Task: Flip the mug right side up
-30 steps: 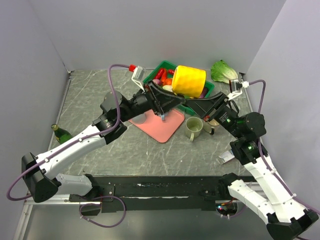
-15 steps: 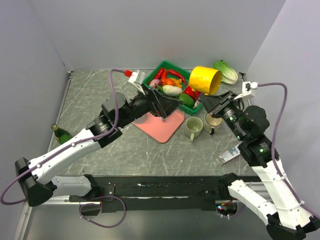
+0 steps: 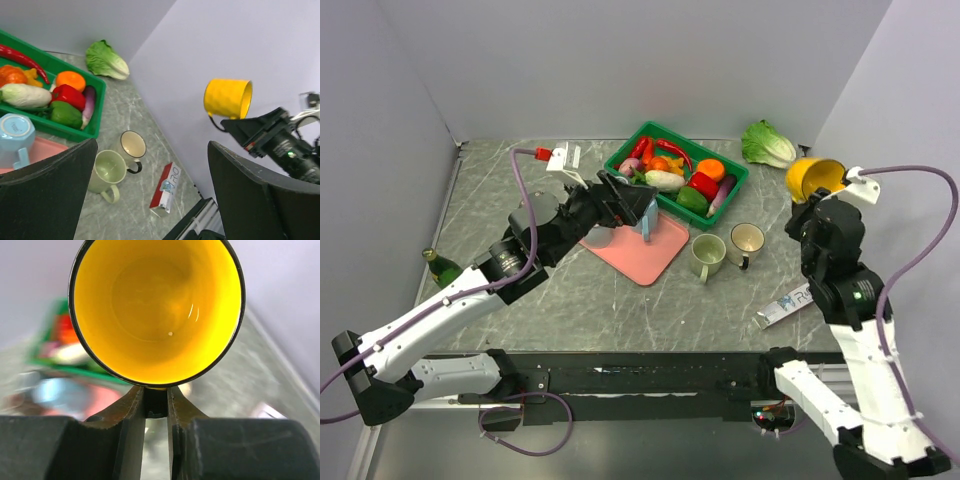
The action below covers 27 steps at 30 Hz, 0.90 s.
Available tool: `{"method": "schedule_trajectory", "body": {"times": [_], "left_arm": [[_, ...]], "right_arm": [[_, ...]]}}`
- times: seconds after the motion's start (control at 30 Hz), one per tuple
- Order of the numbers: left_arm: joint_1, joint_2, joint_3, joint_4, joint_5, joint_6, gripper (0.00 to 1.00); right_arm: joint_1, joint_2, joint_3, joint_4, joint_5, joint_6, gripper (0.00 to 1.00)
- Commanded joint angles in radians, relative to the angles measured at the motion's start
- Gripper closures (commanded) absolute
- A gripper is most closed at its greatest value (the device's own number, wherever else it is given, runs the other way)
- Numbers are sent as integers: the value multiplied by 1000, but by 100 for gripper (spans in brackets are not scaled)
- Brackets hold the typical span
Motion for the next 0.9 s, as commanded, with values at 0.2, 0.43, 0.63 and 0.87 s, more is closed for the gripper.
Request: {"method": "schedule_trajectory", "body": {"times": [0.2, 0.43, 0.63, 0.87], "left_arm": [[-1, -19, 14, -56, -51, 34, 4], [0, -46, -4, -84, -60, 33, 4], [0, -82, -39, -86, -72, 25, 4], [0, -117, -101, -44, -77, 13, 4]], "right_arm": [[-216, 105, -176, -36, -63, 46, 100], [-250, 226, -237, 16, -93, 72, 100], [-294, 285, -245, 24, -132, 87, 100], [-295, 272, -327, 111, -66, 57, 100]]}}
